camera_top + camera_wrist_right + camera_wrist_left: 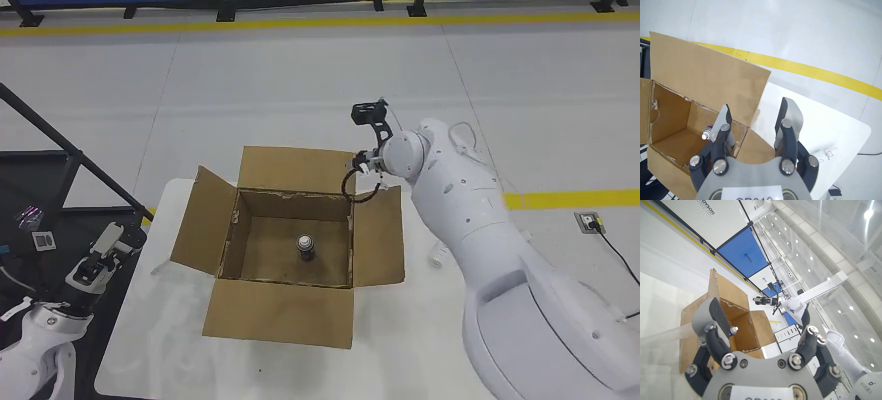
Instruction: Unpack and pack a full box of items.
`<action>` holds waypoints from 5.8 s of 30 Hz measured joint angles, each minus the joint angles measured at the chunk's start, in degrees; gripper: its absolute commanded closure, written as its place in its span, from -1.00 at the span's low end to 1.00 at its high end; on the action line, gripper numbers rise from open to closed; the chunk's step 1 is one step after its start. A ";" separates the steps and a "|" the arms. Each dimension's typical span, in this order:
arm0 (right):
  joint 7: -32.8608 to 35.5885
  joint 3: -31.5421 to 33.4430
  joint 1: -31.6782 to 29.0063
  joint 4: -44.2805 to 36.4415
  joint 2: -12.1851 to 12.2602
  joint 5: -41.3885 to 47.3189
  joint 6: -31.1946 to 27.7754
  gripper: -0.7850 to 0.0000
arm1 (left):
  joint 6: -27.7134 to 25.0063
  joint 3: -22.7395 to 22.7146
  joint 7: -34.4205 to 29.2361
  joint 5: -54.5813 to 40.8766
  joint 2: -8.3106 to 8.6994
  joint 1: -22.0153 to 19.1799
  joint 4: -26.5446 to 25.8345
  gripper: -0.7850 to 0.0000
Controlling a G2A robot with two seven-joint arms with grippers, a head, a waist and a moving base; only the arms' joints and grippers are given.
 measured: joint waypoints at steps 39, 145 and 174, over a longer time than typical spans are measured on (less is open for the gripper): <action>-2.14 3.17 -2.37 -1.93 8.73 5.62 -16.81 -1.00 | 0.00 0.00 0.00 0.00 0.00 0.00 0.00 -1.00; 17.64 24.16 -39.67 -51.01 30.99 -21.34 17.36 -0.34 | 0.00 0.00 0.00 0.00 0.00 0.00 0.00 -1.00; 10.47 21.38 -31.36 -33.47 27.13 -15.80 12.75 1.00 | 0.00 0.00 0.00 0.00 0.00 0.00 0.00 -1.00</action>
